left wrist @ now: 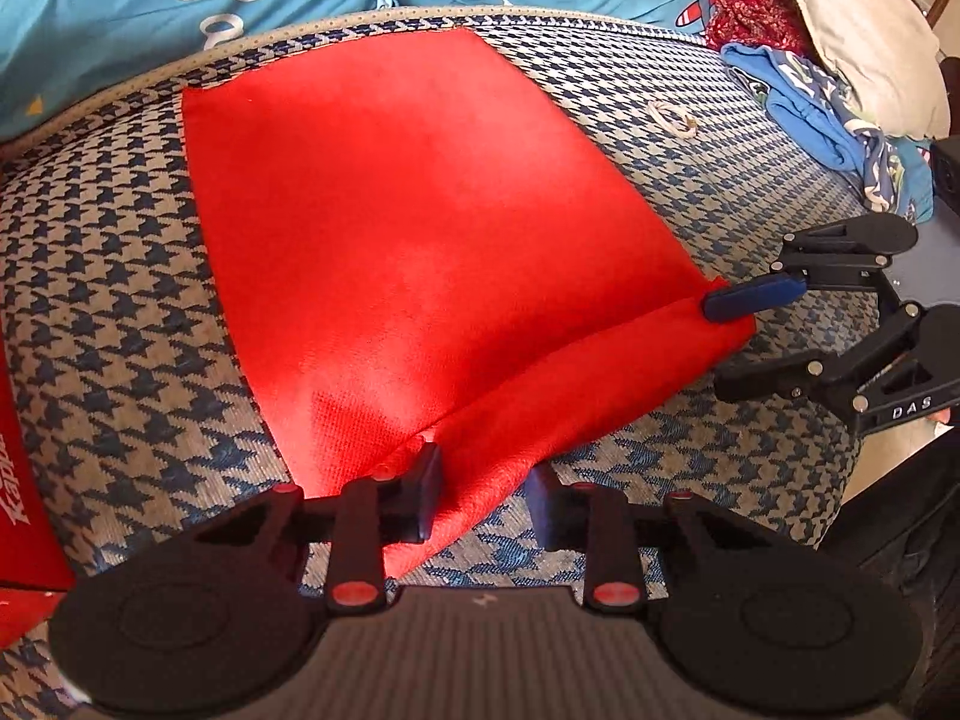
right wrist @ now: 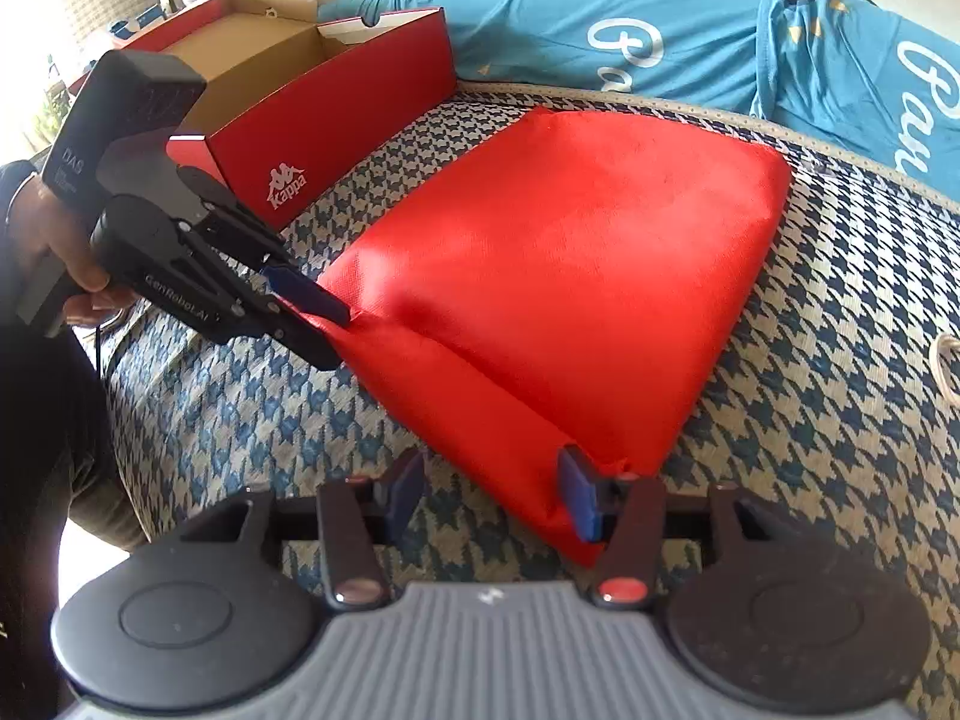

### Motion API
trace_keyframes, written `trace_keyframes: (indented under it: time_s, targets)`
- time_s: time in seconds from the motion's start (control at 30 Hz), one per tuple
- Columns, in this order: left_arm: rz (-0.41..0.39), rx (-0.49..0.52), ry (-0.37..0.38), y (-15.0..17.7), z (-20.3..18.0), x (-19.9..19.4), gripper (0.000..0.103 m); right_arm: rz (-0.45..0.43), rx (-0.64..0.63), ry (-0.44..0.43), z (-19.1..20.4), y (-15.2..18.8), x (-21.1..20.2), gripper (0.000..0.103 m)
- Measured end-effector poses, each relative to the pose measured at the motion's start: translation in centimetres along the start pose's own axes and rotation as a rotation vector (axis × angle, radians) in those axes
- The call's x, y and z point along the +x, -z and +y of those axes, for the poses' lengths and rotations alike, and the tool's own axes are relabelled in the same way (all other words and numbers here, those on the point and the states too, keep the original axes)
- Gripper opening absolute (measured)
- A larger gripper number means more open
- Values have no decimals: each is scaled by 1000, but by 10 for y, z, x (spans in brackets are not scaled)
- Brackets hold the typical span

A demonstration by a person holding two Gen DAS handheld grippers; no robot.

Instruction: Fold shopping bag

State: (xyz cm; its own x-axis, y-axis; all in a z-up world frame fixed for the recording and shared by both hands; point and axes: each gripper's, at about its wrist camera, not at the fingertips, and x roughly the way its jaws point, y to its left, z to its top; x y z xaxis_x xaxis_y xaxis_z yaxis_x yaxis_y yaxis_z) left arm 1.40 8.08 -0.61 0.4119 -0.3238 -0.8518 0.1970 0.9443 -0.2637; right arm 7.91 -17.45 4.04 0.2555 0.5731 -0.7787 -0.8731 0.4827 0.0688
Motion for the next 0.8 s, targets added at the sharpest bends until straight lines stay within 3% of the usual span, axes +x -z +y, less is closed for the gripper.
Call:
trace_keyframes:
  time_s: [0.17, 0.2, 0.23, 0.27, 0.4, 0.63, 0.8]
  targets:
    - [22, -62, 17, -4, 7, 0, 28, -5, -155, 86, 20, 3, 4, 48]
    - [26, -67, 19, -4, 9, 1, 28, -1, -171, 107, 22, 3, 6, 46]
    - [28, -73, 22, -4, 10, 1, 28, 6, -164, 127, 22, 3, 9, 38]
    - [29, -75, 23, -4, 10, 1, 28, 13, -132, 136, 19, 1, 10, 33]
    - [20, -82, 24, -2, 11, -1, 28, 9, 149, 55, -12, -9, 8, 29]
    - [12, -92, 38, -1, 15, -3, 29, 37, 418, -3, -39, -16, 13, 27]
    - [15, -152, 63, -3, 24, -4, 29, 47, 498, -8, -45, -18, 16, 27]
